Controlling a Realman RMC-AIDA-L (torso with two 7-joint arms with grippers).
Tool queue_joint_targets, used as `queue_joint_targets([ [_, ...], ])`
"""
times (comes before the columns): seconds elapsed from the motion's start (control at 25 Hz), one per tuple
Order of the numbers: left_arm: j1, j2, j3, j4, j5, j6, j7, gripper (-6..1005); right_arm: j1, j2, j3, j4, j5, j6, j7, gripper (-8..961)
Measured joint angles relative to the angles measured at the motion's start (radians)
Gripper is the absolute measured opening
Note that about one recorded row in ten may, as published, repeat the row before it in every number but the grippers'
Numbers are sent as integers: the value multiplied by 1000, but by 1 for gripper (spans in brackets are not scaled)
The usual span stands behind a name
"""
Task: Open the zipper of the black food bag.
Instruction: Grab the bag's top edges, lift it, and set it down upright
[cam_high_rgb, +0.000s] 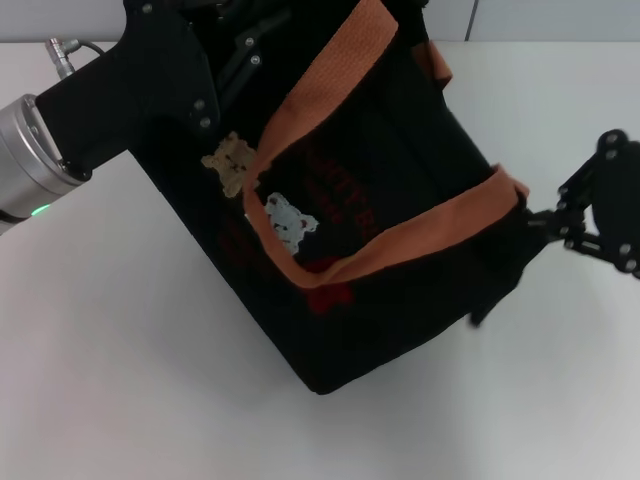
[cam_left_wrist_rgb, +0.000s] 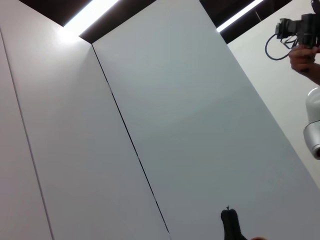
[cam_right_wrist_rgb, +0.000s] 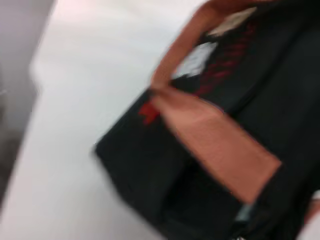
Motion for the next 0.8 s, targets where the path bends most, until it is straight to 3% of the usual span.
queue_joint_targets([
  [0.16,-11,-3,4,-16,0,-13,1,171,-13,-3,46,61,76,116,120,75],
  [0.52,0,-3,-2,-57,0,-27,36,170,-72,-3,114,137,94,239,140,90],
  [0.8,17,0,-3,-85,1,-34,60,169,-71,-18,217,276,29,216,52,388],
])
